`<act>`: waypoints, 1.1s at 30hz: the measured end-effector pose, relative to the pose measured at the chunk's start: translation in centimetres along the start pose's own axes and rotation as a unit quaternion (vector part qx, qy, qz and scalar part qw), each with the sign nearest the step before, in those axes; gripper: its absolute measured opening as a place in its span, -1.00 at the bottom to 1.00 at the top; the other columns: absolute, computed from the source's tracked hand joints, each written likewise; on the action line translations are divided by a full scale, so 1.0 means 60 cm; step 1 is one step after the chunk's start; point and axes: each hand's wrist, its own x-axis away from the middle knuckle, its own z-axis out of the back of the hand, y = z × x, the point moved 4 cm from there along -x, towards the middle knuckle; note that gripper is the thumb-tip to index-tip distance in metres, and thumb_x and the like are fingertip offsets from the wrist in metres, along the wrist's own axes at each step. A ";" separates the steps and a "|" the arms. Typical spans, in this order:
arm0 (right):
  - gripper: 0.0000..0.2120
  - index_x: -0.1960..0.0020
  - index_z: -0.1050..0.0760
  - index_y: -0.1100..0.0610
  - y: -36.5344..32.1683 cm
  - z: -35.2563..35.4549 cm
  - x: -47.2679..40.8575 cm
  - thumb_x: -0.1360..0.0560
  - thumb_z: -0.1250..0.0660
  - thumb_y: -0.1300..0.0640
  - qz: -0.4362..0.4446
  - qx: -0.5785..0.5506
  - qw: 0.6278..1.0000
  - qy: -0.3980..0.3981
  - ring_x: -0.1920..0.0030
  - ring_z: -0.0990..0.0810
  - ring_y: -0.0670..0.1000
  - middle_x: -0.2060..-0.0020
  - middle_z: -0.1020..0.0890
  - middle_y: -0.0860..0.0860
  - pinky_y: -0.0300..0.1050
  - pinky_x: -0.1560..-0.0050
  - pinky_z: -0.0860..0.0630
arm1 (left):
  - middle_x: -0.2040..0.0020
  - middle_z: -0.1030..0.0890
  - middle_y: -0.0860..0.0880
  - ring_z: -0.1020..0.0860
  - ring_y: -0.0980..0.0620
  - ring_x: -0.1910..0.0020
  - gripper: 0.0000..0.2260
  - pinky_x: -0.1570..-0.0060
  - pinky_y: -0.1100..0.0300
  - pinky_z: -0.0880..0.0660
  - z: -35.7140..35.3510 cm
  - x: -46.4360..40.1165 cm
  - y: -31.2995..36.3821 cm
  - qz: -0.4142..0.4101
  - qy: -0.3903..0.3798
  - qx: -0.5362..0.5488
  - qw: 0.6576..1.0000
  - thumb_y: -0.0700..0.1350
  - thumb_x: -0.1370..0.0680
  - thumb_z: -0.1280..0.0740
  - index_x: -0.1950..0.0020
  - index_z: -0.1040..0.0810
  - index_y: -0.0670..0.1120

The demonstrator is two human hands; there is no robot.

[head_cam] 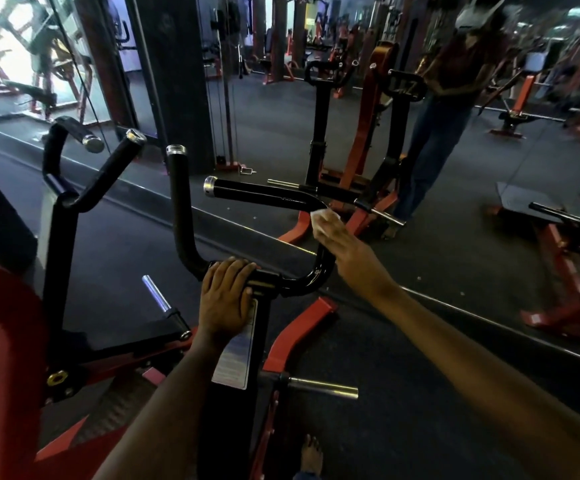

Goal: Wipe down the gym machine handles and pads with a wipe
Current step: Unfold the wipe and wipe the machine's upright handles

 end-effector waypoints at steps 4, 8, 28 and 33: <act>-0.44 -0.41 -0.23 0.26 -0.026 -0.026 0.034 -0.42 0.05 0.43 -0.015 0.006 1.000 0.021 -0.48 -0.04 0.07 -0.43 -0.30 0.17 -0.20 -0.50 0.20 | -0.19 -0.55 -0.15 -0.43 -0.15 -0.27 -0.61 -0.36 -0.07 -0.23 0.000 0.000 0.002 0.000 -0.025 -0.006 1.000 -0.02 -0.62 -0.04 -0.28 -0.51 -0.15; -0.50 -0.32 -0.41 0.33 -0.070 -0.037 0.054 -0.43 0.03 0.42 -0.052 0.002 0.996 0.077 -0.43 -0.23 0.15 -0.35 -0.43 0.19 0.08 -0.40 -0.15 | -0.23 -0.53 -0.16 -0.42 -0.18 -0.31 -0.64 -0.39 -0.10 -0.24 0.003 0.003 0.004 0.017 -0.070 -0.018 0.997 -0.06 -0.60 -0.09 -0.31 -0.49 -0.15; -0.63 -0.29 -0.47 0.23 -0.277 -0.053 -0.145 -0.51 -0.15 0.38 -0.037 -0.236 0.971 0.009 -0.17 -0.54 0.11 -0.20 -0.56 0.10 -0.02 -0.21 -0.44 | -0.31 -0.52 -0.16 -0.42 -0.19 -0.35 -0.59 -0.39 -0.09 -0.12 0.258 0.052 -0.124 0.132 -0.078 -0.220 0.963 -0.06 -0.54 -0.14 -0.32 -0.50 -0.17; -0.73 -0.13 -0.52 0.10 -0.308 -0.072 -0.226 -0.61 -0.06 0.22 -0.073 -0.307 0.948 -0.028 -0.08 -0.54 0.01 -0.06 -0.59 0.00 -0.17 -0.11 -0.37 | -0.45 -0.36 -0.23 -0.27 -0.20 -0.47 -0.53 -0.50 -0.03 0.10 0.352 0.042 -0.202 0.189 -0.009 -0.333 0.924 -0.07 -0.53 -0.14 -0.41 -0.40 -0.22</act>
